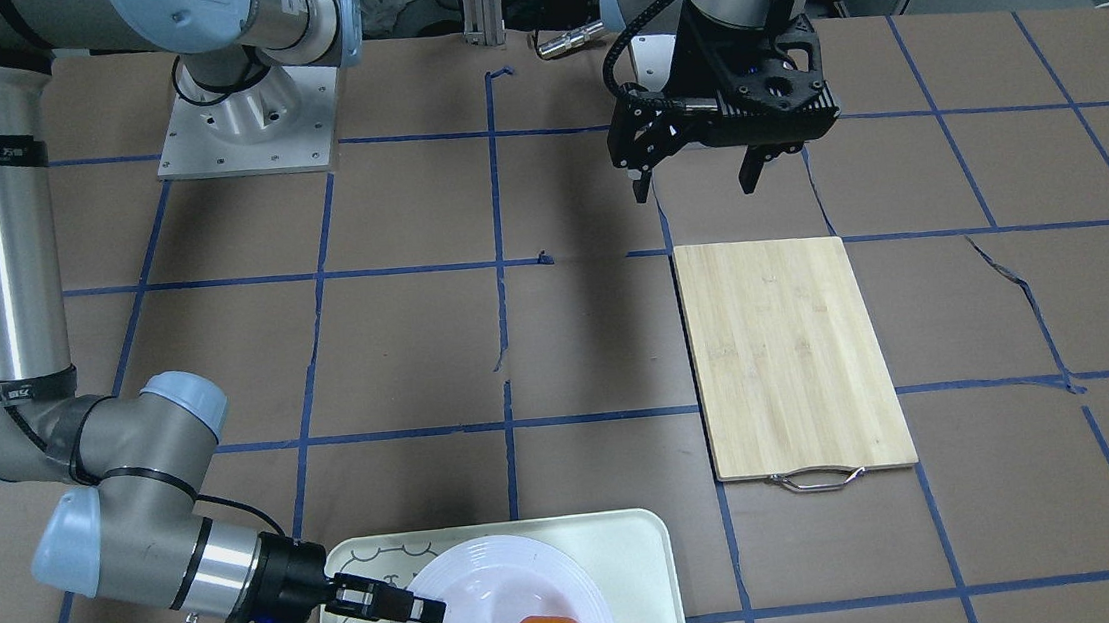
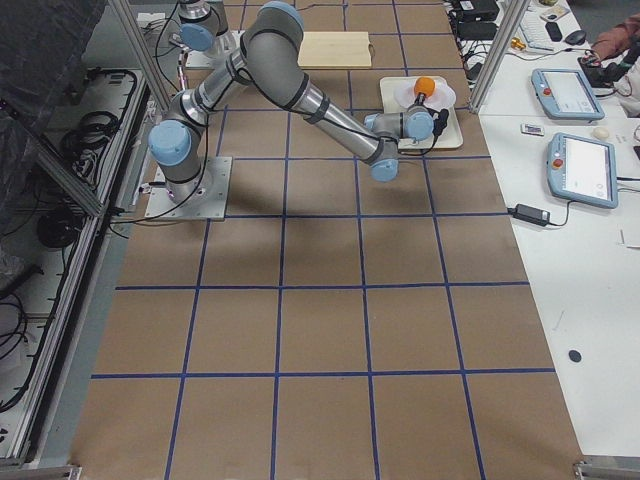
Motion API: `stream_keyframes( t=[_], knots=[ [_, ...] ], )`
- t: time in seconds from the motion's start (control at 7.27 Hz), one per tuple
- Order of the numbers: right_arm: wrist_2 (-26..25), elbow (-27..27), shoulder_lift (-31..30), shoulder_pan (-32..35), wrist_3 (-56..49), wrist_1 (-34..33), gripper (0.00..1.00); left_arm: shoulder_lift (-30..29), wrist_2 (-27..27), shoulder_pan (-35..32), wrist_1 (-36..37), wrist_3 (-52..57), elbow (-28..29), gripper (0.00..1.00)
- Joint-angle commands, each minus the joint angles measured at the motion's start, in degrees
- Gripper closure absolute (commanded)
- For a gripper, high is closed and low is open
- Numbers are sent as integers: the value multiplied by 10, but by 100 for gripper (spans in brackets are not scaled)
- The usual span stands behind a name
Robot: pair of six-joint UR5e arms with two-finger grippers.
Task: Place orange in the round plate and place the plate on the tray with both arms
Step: 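Lower the plate flat onto the tray with the right gripper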
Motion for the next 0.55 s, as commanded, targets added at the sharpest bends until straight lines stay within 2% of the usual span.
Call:
stream_keyframes(
  t=[0.0,0.14,0.28,0.41],
  knots=[
    [-4,12,0,0,0,0,69,0,0,1,0,0,0,0],
    [-8,21,0,-1,0,0,38,0,0,1,0,0,0,0],
    [-9,25,-5,-1,0,0,36,0,0,1,1,0,0,0],
    [-12,20,-7,-3,5,0,24,0,0,1,0,0,-1,0]
  ],
)
